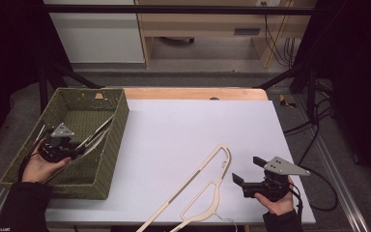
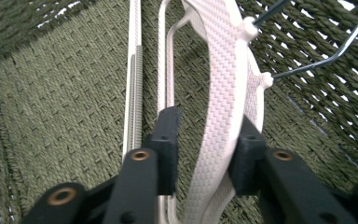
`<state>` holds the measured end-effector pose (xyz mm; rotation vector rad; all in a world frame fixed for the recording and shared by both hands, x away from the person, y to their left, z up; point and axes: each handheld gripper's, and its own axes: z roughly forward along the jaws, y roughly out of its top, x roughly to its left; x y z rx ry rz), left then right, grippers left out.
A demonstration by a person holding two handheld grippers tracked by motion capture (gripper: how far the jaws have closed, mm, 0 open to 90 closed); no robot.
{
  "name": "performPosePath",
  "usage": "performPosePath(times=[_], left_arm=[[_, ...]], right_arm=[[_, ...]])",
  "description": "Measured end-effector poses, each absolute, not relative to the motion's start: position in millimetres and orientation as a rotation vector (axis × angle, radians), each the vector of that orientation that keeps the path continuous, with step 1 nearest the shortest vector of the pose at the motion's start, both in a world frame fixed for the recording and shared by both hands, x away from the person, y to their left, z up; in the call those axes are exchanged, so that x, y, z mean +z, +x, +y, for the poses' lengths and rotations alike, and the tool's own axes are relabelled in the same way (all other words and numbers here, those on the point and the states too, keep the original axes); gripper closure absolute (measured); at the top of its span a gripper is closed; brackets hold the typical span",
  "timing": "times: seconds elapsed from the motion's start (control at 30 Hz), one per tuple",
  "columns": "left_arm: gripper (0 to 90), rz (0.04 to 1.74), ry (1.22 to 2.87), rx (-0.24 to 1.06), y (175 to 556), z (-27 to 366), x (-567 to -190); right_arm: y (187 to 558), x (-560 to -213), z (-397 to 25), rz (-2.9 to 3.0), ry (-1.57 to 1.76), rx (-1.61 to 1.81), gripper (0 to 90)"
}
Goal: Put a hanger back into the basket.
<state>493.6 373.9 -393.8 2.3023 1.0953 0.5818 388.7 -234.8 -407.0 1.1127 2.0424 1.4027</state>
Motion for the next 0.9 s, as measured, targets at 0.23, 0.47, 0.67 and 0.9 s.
performPosePath(times=[0.23,0.47,0.67,0.9], left_arm=[[55.6,1.081,2.270,0.591,484.0,379.5,-386.1],[51.9,1.044,2.228,0.624,474.3,378.4,-375.8],[48.0,1.021,2.111,0.639,462.9,380.9,-357.3],[34.2,0.951,1.918,0.673,441.7,356.4,-333.4]], right_arm=[[388.3,-406.0,-236.3,2.041,1.112,1.408,5.6],[387.8,-405.2,-236.2,2.035,1.112,1.416,5.7],[387.5,-404.7,-235.5,2.035,1.111,1.415,5.8],[385.5,-401.7,-234.1,2.026,1.100,1.428,5.9]])
